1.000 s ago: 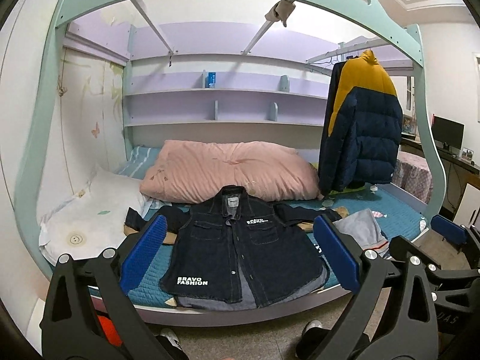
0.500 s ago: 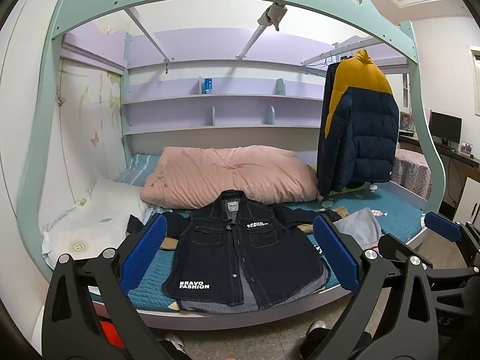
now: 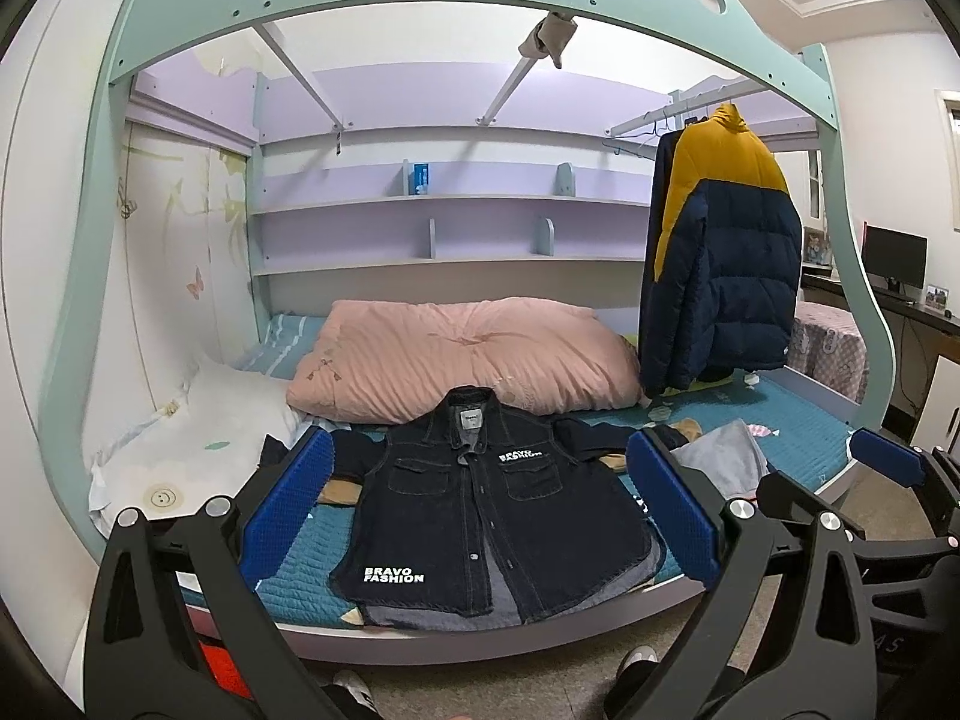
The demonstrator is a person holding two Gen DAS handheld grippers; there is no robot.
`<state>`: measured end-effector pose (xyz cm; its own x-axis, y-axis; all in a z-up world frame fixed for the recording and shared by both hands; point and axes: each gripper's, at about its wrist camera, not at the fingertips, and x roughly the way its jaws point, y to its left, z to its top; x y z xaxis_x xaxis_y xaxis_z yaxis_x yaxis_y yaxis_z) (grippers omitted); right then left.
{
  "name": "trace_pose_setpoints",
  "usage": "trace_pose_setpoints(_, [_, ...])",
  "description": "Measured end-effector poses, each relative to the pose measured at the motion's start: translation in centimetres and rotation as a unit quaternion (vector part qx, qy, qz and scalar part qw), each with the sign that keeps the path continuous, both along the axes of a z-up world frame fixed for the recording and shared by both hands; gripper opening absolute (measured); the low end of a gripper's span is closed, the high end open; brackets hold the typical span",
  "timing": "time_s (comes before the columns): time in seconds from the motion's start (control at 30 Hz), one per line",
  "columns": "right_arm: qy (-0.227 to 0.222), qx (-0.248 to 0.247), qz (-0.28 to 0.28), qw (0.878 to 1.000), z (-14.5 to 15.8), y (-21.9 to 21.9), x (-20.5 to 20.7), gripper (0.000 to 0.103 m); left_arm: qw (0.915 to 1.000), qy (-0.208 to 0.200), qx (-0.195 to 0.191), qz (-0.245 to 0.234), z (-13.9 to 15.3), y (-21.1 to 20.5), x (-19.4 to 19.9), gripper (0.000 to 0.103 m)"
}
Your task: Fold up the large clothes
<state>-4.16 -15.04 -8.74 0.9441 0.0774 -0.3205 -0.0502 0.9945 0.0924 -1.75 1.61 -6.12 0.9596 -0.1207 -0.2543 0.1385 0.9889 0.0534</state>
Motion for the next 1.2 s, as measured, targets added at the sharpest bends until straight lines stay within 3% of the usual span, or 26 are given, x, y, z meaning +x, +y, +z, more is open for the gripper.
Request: trace_pose_setpoints(1.2, [0.002, 0.003, -0.001, 1.0, 0.15, 0.21, 0.01, 0.095, 0.9999, -0.015, 0.007, 0.003, 0.84, -0.25, -0.26, 0.098])
